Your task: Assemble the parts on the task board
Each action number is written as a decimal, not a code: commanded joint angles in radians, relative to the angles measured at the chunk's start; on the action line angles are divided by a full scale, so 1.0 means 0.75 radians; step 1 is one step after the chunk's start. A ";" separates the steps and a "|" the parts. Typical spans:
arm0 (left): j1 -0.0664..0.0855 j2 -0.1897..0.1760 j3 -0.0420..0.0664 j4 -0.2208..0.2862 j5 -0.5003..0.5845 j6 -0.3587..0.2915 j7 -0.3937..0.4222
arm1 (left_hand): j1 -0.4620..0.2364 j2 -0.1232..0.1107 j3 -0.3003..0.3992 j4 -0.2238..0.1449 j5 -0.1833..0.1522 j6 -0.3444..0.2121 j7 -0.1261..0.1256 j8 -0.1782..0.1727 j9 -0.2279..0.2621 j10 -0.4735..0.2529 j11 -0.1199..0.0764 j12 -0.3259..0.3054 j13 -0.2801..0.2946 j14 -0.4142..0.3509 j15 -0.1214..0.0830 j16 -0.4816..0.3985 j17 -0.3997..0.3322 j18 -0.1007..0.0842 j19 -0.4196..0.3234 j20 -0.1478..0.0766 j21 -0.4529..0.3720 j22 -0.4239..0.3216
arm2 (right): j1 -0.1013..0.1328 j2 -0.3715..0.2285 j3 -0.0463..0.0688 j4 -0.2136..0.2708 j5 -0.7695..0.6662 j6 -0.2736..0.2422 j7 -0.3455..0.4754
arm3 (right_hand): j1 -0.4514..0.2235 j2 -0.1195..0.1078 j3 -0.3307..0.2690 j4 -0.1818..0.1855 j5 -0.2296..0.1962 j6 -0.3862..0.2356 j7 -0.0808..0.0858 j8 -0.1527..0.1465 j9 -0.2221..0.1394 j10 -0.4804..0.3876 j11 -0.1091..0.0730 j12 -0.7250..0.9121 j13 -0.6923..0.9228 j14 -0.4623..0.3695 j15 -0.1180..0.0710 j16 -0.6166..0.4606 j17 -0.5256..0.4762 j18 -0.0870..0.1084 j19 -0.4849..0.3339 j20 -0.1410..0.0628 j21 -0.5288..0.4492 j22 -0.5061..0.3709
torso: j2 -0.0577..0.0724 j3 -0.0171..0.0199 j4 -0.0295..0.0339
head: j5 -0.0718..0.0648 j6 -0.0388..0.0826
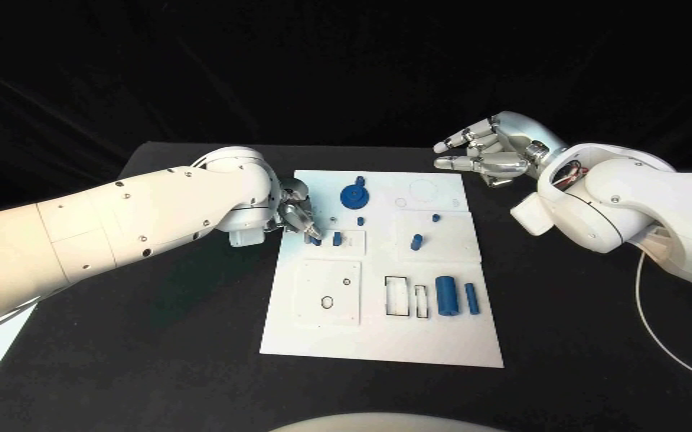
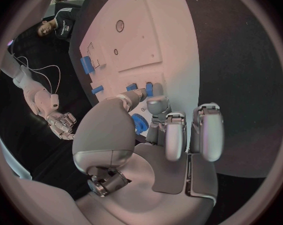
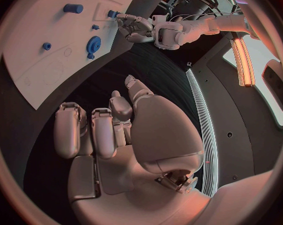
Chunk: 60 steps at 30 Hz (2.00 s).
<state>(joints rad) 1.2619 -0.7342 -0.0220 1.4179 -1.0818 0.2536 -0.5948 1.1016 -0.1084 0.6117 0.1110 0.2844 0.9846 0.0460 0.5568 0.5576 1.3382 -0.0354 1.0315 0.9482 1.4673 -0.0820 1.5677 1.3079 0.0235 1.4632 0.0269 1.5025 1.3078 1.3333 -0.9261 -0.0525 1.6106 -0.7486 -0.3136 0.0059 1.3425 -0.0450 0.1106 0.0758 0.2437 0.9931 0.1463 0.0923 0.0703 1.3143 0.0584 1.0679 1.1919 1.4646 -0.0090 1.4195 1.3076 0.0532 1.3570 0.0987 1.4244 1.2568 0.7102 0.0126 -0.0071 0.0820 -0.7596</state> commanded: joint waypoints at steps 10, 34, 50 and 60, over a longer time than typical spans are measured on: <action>-0.012 0.028 -0.011 -0.010 0.028 0.068 -0.045 | -0.071 0.016 0.151 -0.177 0.002 0.040 -0.020 -0.006 -0.014 0.042 -0.006 0.049 0.047 0.138 -0.015 0.004 0.351 -0.009 0.108 -0.013 0.016 0.282 | -0.001 0.001 0.000 0.002 -0.007 0.015 0.005 | 0.001 0.009 0.003 0.003 0.004 0.005 0.001 -0.009 -0.001 -0.001 -0.001 0.004 0.002 0.076 -0.008 -0.003 0.069 0.024 -0.007 -0.003 -0.008 -0.001 | -0.001 0.0013 0.0009 | -0.004 -0.006; -0.012 0.042 -0.013 -0.032 -0.027 0.073 -0.064 | -0.183 0.008 -0.235 -0.039 -0.004 0.100 -0.035 -0.039 -0.091 0.055 -0.017 0.061 0.075 0.138 -0.025 0.004 0.351 -0.015 0.118 -0.021 0.034 0.302 | -0.001 -0.002 0.000 0.005 -0.007 0.011 0.007 | 0.000 0.009 0.001 0.005 0.005 0.005 0.001 -0.009 -0.001 -0.004 -0.001 0.000 -0.002 0.075 -0.008 -0.005 0.067 0.025 -0.010 -0.003 -0.011 -0.006 | -0.001 0.0003 0.0003 | -0.005 -0.007; -0.016 -0.008 -0.003 0.014 -0.004 -0.051 -0.051 | -0.189 0.012 -0.502 0.082 -0.068 0.121 -0.039 -0.038 -0.126 0.064 -0.020 0.073 0.094 0.138 -0.028 0.004 0.351 -0.019 0.125 -0.025 0.048 0.316 | -0.002 -0.002 0.000 0.007 -0.003 0.013 0.012 | -0.002 0.008 -0.001 0.006 0.005 0.005 0.001 -0.009 -0.001 -0.004 0.000 -0.001 -0.002 0.075 -0.007 -0.007 0.065 0.026 -0.012 -0.003 -0.012 -0.009 | 0.000 -0.0005 -0.0016 | -0.010 -0.002; -0.016 -0.050 0.024 0.051 0.072 -0.163 -0.002 | -0.185 0.027 -0.646 0.208 -0.153 0.067 -0.023 -0.030 -0.137 0.003 -0.008 -0.021 -0.008 0.138 -0.021 0.004 0.351 -0.002 0.098 -0.021 -0.018 0.268 | -0.004 -0.003 0.000 0.005 -0.002 0.017 0.014 | -0.002 0.008 -0.001 0.006 0.006 0.004 0.001 -0.009 -0.002 -0.004 0.000 -0.001 -0.003 0.075 -0.007 -0.007 0.065 0.027 -0.014 -0.003 -0.014 -0.012 | -0.001 -0.0003 0.0002 | -0.015 0.002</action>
<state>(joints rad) 1.2497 -0.7715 -0.0052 1.4501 -1.0639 0.1839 -0.6229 0.9620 -0.0956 0.1375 0.2595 0.1795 1.0423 0.0302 0.5308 0.4554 1.3479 -0.0398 1.0215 0.9488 1.4675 -0.0965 1.5677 1.3073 0.0234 1.4668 0.0161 1.4945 1.3074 1.3315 -0.9287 -0.0525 1.6138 -0.7479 -0.3135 0.0080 1.3425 -0.0450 0.1106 0.0758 0.2436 0.9931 0.1463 0.0884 0.0703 1.3142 0.0584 1.0679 1.1910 1.4646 -0.0090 1.4195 1.3078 0.0532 1.3533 0.0950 1.4206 1.2496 0.7095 0.0127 -0.0072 0.0717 -0.7586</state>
